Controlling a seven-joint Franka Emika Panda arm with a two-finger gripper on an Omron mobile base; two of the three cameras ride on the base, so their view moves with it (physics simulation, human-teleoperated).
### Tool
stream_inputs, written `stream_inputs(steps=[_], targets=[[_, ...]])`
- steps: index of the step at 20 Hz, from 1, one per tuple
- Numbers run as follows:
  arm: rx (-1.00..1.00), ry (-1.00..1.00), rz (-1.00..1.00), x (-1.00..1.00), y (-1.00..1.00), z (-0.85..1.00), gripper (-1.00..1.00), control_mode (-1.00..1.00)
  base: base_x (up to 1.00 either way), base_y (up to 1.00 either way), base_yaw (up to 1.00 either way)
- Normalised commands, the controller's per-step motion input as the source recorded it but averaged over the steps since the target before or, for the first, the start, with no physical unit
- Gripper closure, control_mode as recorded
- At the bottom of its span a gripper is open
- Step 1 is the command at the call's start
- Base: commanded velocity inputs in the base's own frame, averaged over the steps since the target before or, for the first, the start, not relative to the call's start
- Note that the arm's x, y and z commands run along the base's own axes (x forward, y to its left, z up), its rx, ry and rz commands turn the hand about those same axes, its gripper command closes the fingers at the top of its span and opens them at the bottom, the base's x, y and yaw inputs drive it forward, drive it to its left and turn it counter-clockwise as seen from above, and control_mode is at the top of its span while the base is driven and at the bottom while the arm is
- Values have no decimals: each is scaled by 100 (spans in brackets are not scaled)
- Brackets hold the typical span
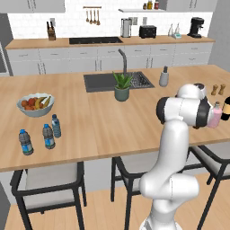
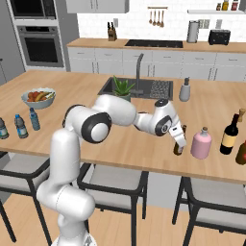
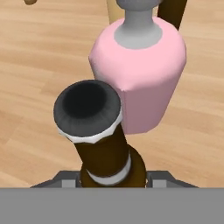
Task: Move the plastic bottles in the middle to the plastics group, and the glass bottles in the middle to the glass group.
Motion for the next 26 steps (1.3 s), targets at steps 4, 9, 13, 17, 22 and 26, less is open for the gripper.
stream_inputs(steps=[4,9,13,17,22,26], targets=[[0,-2,-1,0,0,-8,100,-100,0,0,0],[0,0,0,0,0,0,-100,-100,0,0,0],[0,0,0,0,0,0,-100,-100,0,0,0],[0,2,0,0,0,4,-100,-100,0,0,0],[0,2,0,0,0,15,-100,-100,0,0,0],[0,0,0,-8,0,49,-100,-100,0,0,0]])
